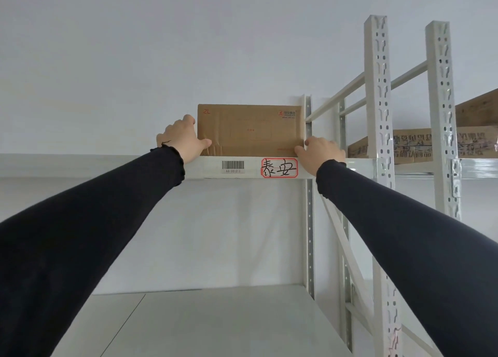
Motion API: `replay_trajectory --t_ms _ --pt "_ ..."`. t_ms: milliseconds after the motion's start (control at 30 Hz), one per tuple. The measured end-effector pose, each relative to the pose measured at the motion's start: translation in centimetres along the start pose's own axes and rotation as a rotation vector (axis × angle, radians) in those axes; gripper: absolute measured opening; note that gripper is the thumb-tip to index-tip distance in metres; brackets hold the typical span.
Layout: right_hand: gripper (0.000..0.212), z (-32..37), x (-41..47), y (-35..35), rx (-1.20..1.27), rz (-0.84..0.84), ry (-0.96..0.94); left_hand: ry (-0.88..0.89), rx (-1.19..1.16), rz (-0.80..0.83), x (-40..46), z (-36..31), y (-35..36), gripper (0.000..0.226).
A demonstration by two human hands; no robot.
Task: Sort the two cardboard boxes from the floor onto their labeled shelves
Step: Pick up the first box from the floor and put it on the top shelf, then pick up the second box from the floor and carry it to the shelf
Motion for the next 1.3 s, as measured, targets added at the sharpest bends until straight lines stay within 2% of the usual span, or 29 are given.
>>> replay_trajectory --t_ms 100,233,367,567,933,1133,1300 --pt "0.042 0.4 -1.6 -1.2 0.053 -0.141 -0.084 0.129 0.102 -0.097 -1.3 -0.5 -1.0 0.065" --pt "0.041 1.2 -5.1 -2.9 0.098 -0.222 -0.2 0.34 0.241 -0.154 -4.1 -0.5 -2.4 0.055" --pt "0.042 2.9 -11.2 -4.0 0.032 -0.173 -0.349 0.441 0.289 -0.066 -9.0 1.1 -3.5 0.055" --pt "0.052 5.4 -22.9 -4.8 0.023 0.024 -0.319 0.485 0.28 0.123 -18.5 6.6 -5.8 0.056" --pt "0.059 7.8 -47.2 -4.0 -0.087 0.488 -0.224 0.378 0.21 0.583 -40.4 17.3 -6.0 0.063" --pt "0.06 6.2 -61.1 -3.5 -0.068 0.732 -0.155 0.201 0.164 0.791 -55.1 21.8 -6.3 0.067" --pt "0.057 3.3 -74.9 -4.6 -0.069 0.915 -0.117 0.073 0.179 0.935 -69.1 24.5 -7.6 0.059"
Point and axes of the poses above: each hand's wrist, its own x-axis towards the middle knuckle, its own y-axis out of the palm, z = x × y, the point moved 6 cm from there along x, towards the middle knuckle, and after that the axes turned 3 degrees about -z, right-handed, at the moved point
